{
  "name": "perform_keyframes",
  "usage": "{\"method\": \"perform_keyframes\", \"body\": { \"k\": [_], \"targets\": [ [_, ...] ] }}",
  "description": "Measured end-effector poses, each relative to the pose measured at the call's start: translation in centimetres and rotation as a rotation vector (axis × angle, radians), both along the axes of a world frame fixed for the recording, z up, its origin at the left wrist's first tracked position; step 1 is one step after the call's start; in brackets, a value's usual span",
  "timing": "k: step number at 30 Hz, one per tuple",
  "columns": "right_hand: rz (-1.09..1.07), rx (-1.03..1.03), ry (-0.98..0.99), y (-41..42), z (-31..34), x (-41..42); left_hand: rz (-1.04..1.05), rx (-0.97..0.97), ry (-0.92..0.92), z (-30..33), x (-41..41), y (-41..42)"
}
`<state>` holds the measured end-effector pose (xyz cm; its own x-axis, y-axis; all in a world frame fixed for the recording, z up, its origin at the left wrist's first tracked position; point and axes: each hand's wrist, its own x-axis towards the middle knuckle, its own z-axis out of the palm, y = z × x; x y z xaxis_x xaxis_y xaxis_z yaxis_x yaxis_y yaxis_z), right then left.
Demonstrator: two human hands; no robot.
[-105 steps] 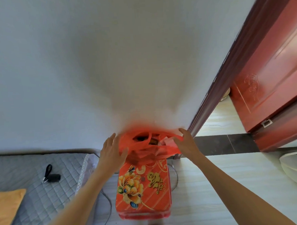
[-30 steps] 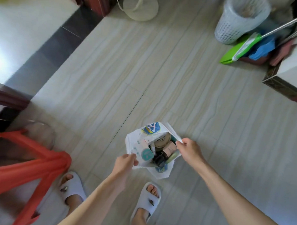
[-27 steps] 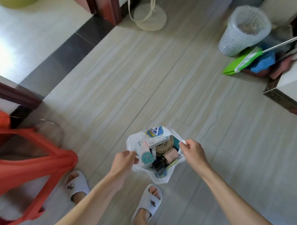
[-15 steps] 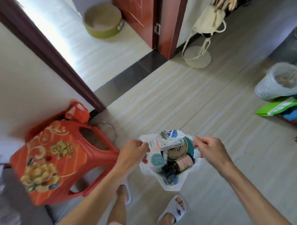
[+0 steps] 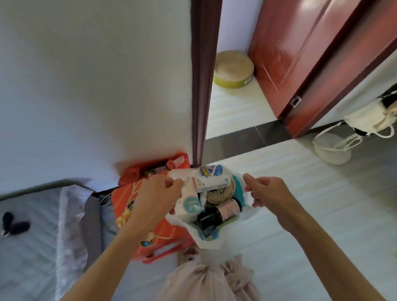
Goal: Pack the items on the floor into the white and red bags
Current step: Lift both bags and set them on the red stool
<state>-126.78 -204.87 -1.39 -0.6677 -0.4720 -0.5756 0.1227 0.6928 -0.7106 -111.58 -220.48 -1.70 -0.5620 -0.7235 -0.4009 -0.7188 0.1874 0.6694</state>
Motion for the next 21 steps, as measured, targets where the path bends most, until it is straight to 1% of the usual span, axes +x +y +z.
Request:
{"method": "perform_keyframes", "body": {
  "k": [4, 7, 10, 14, 17, 19, 21],
  "targets": [
    [0.131, 0.055, 0.005, -6.7, -0.4, 1.4, 0.208, -0.051, -0.002, 0.6, 3.4, -4.7],
    [0.236, 0.016, -0.006, -10.9, -1.2, 2.6, 0.351, -0.071, 0.002, 0.2, 5.7, -7.4],
    [0.322, -0.005, -0.050, -14.5, -2.5, 4.1, 0.448, -0.089, -0.073, -0.7, 7.8, -9.1],
    [0.484, -0.010, -0.088, -18.2, -4.4, 6.2, 0.520, -0.062, -0.174, -2.8, 9.6, -10.6],
    [0.603, -0.047, -0.111, -20.1, -5.6, 7.2, 0.590, -0.065, -0.211, -4.2, 10.3, -11.2],
    [0.673, -0.040, -0.099, -21.1, -6.2, 7.1, 0.607, -0.053, -0.169, -4.9, 9.9, -11.7],
    [0.698, -0.023, -0.108, -21.8, -6.7, 6.6, 0.562, -0.033, -0.108, -5.7, 9.0, -12.1]
  ]
}}
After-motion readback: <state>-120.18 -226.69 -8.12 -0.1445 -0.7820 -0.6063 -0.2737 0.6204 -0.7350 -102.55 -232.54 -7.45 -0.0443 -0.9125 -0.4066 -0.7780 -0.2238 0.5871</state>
